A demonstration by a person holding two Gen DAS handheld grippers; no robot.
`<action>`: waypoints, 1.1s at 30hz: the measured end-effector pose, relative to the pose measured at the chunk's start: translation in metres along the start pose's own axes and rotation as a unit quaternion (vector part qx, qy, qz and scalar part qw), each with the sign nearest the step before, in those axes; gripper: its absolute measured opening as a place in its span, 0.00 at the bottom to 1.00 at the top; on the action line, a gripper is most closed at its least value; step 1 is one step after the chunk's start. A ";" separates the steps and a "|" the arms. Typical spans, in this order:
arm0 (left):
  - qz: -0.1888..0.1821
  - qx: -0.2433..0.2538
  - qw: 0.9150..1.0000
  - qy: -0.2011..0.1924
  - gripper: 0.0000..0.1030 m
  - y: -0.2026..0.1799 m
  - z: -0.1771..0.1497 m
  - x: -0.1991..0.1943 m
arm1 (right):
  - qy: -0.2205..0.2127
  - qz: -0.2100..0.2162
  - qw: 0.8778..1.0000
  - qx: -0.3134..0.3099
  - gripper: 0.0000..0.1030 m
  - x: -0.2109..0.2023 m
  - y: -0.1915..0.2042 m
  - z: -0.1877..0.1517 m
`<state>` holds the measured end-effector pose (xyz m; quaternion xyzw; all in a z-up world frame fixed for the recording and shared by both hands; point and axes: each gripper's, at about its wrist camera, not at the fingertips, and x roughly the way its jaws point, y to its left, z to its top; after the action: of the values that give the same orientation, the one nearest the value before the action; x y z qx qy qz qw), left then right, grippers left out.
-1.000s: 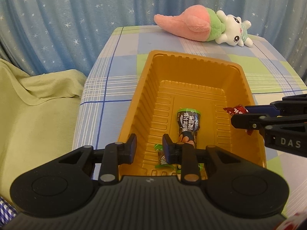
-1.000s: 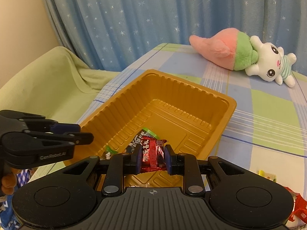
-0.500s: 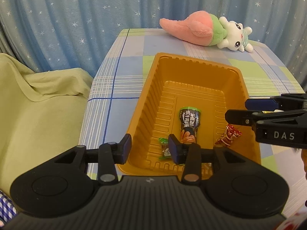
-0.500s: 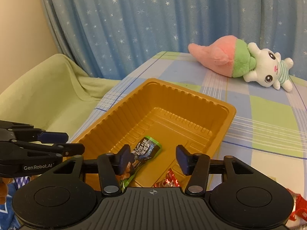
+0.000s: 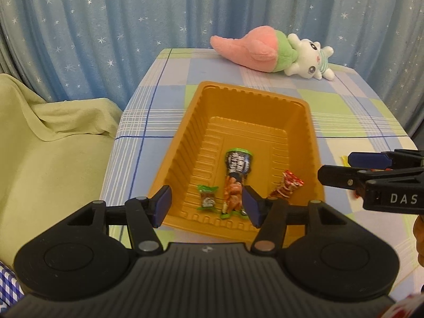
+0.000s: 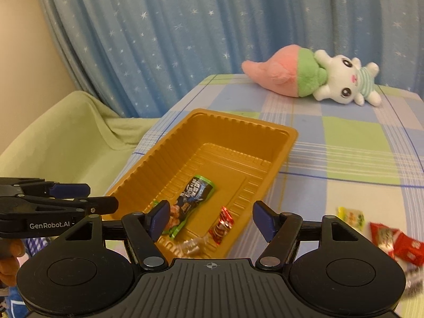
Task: Organize snacks
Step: 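Withdraw both grippers from the basket toward the remaining candies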
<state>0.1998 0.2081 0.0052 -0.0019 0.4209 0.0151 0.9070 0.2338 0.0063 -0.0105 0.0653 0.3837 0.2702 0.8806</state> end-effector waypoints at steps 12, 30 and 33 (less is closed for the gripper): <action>-0.017 0.013 1.000 0.001 0.57 -0.041 -0.016 -0.023 | 0.000 -0.013 0.999 0.030 0.72 -0.056 -0.034 -0.028; -0.044 0.030 0.998 0.028 0.57 -0.130 -0.036 -0.026 | 0.022 -0.048 0.997 0.065 0.73 -0.116 -0.109 -0.073; -0.049 0.036 0.998 0.033 0.57 -0.147 -0.039 -0.024 | 0.026 -0.055 0.995 0.073 0.73 -0.122 -0.123 -0.080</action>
<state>0.1594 0.0598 -0.0031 0.0100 0.4502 -0.0443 0.8918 0.1611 -0.1699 -0.0277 0.1010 0.4283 0.1946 0.8766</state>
